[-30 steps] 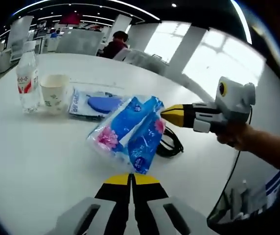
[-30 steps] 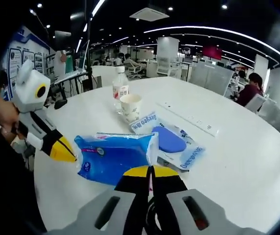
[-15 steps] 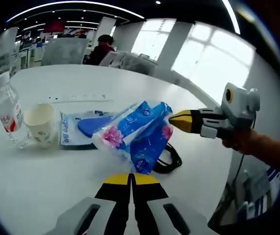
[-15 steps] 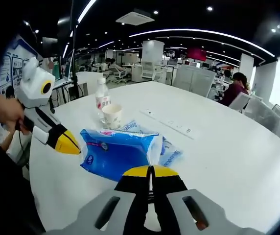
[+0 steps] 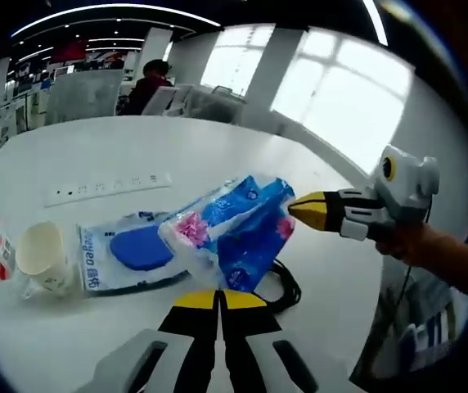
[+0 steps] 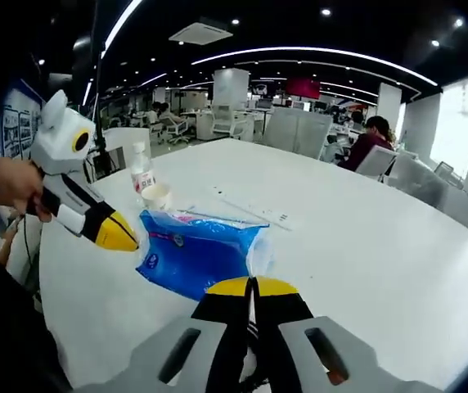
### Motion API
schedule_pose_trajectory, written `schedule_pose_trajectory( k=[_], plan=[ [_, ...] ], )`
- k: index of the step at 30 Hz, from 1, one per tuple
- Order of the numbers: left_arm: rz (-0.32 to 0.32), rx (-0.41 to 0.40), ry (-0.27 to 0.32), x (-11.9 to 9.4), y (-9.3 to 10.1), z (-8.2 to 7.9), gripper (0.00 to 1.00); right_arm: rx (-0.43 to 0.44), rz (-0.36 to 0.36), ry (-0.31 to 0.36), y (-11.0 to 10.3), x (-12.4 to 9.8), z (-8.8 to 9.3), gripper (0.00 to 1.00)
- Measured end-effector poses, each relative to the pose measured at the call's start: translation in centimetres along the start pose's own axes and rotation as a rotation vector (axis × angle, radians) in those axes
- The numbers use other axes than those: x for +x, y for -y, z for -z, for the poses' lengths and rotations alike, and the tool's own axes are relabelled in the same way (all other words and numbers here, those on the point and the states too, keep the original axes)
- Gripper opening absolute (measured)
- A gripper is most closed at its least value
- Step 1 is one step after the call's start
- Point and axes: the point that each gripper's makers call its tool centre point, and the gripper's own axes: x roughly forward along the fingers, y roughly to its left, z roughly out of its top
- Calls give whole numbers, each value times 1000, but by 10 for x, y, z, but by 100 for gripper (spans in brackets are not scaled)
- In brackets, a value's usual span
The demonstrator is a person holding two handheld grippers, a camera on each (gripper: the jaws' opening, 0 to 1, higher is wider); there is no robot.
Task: Arrange the tabletop items into an orderly group along one side of the table until the central work area is clear of visible clutter.
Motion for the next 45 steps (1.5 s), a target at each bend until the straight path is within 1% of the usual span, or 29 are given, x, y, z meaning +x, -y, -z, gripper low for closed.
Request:
schedule_pose_trajectory(
  k=[1, 3, 4, 6, 10, 14, 15, 19, 20, 21, 23, 24, 29, 31, 35, 37, 40, 41, 43, 45],
  plan=[
    [4, 1, -6, 5, -2, -4, 0, 8, 7, 2, 4, -1, -1, 0],
    [11, 0, -11, 9, 3, -5, 0, 16, 18, 3, 9, -1, -1, 0],
    [13, 2, -13, 12, 5, -7, 0, 41, 26, 8, 13, -1, -1, 0],
    [17, 2, -14, 16, 8, -10, 0, 64, 38, 11, 20, 0, 1, 0],
    [30, -11, -17, 27, 10, -18, 0, 78, 73, 5, 33, 0, 6, 0],
    [35, -5, -19, 37, 16, -24, 0, 92, 114, -9, 44, -2, 14, 0],
    [41, -4, -19, 44, 17, -28, 0, 98, 125, -13, 48, -2, 17, 0],
    [59, -7, -19, 53, 23, -31, 0, 124, 171, -30, 63, 0, 29, 0],
    [61, -8, -18, 54, 23, -32, 0, 126, 173, -30, 64, 0, 30, 0],
    [64, -8, -19, 61, 24, -34, 0, 137, 180, -29, 67, -1, 31, 0],
    [70, -5, -28, 68, 26, -34, 0, 142, 190, -36, 70, -2, 34, 0],
    [73, -2, -29, 71, 27, -35, 0, 149, 196, -38, 76, 0, 37, 0],
    [82, 0, -43, 80, 31, -37, 0, 174, 222, -55, 81, 0, 43, 0],
    [83, 6, -48, 88, 29, -38, 0, 175, 235, -64, 87, 5, 51, 0],
    [88, 0, -55, 100, 25, -40, 0, 177, 256, -79, 91, 9, 55, 0],
    [90, 3, -65, 104, 26, -40, 0, 180, 268, -87, 95, 15, 58, 0],
    [92, 1, -75, 109, 27, -39, 0, 181, 280, -99, 96, 13, 58, 0],
    [93, -1, -80, 115, 26, -38, 0, 182, 287, -104, 98, 14, 60, 0],
    [93, -2, -90, 121, 24, -36, 0, 201, 298, -111, 101, 19, 66, 0],
    [93, -5, -101, 122, 23, -35, 0, 208, 303, -121, 103, 24, 71, 0]
  ],
)
